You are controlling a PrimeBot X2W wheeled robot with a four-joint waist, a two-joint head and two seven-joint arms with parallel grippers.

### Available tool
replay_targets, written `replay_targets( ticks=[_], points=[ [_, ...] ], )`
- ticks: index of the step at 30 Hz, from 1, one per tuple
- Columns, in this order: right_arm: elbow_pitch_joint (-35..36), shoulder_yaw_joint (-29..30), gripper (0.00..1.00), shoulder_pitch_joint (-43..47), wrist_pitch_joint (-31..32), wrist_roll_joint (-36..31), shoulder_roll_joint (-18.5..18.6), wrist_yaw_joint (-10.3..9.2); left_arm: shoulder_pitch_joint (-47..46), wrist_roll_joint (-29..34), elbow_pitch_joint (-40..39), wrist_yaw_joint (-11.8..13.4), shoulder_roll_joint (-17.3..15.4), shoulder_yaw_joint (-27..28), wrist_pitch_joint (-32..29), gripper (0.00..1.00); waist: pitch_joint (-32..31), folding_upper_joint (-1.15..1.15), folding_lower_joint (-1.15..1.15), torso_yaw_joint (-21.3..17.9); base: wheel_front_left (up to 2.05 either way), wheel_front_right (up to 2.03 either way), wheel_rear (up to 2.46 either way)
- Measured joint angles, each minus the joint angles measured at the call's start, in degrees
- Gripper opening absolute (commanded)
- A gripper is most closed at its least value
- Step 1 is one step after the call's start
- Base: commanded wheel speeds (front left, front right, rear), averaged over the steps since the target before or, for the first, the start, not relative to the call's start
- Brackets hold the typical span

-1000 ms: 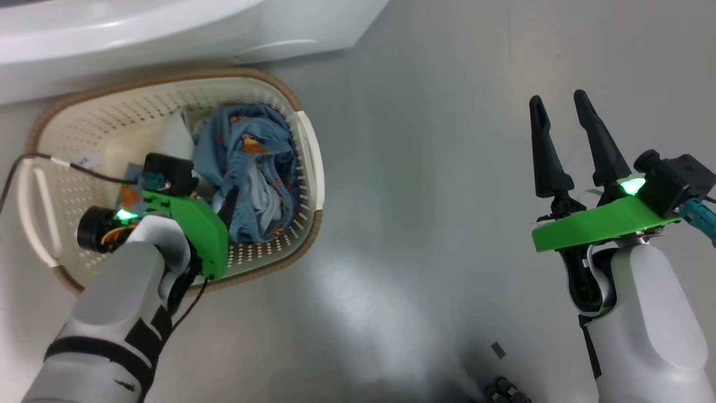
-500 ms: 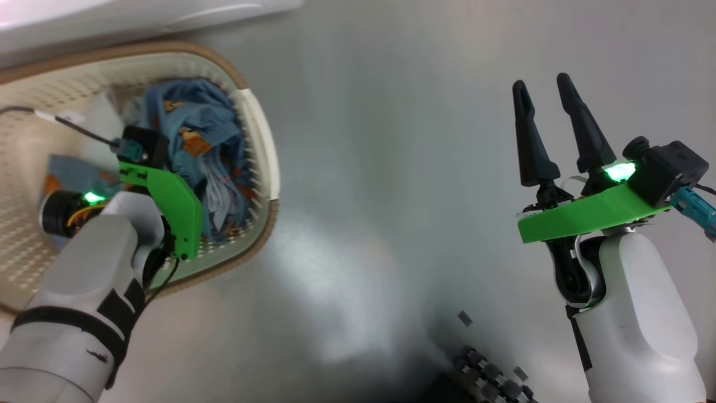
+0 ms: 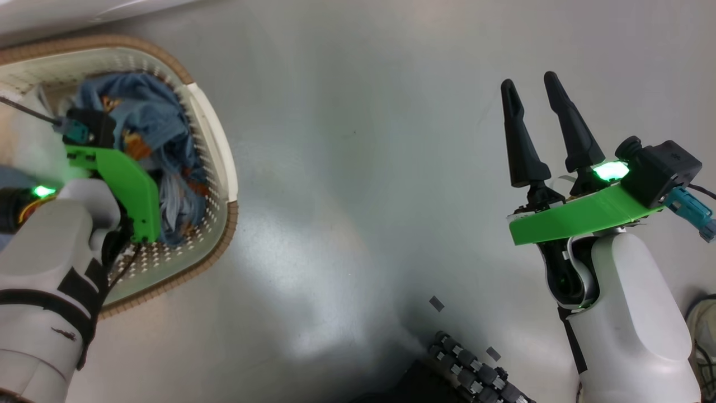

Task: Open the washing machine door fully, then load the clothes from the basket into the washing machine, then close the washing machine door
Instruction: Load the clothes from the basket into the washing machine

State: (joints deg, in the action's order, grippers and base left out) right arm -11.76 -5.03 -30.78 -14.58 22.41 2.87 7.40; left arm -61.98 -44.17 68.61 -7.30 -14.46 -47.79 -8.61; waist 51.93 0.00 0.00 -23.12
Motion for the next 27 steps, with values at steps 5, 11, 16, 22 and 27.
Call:
replay_targets(
  ticks=[5,11,16,22,27],
  points=[
    [-0.04,-0.19,1.00,-0.01,-0.05,0.91,-0.01,0.00,-0.50,0.07,2.04,0.49,0.75,-0.01,2.35,0.00,-0.24,0.00,0.00,0.13,0.00,0.00,0.00],
    [-0.09,0.15,1.00,-0.02,-0.09,0.81,-0.03,0.00,-0.58,-0.46,2.76,0.36,2.00,0.09,5.79,0.00,-1.45,0.00,0.00,1.15,0.00,0.00,0.00],
    [-0.22,0.58,1.00,-0.02,-0.14,0.41,-0.04,0.00,-0.27,-0.78,2.24,-0.03,2.79,-0.27,9.16,0.00,-3.27,0.00,0.00,2.35,0.00,0.00,0.00],
    [-0.91,1.85,1.00,0.06,-0.14,-1.25,-0.03,0.00,3.05,-3.66,-2.67,-0.04,3.01,-1.62,13.55,0.00,-6.60,0.00,0.00,3.95,0.00,0.00,0.00],
    [-1.55,2.44,1.00,0.62,-0.14,-2.11,-0.03,0.00,6.77,-6.33,-7.68,-0.04,2.71,-3.43,17.34,0.00,-10.22,0.00,0.00,5.39,0.00,0.00,0.00]
  ],
)
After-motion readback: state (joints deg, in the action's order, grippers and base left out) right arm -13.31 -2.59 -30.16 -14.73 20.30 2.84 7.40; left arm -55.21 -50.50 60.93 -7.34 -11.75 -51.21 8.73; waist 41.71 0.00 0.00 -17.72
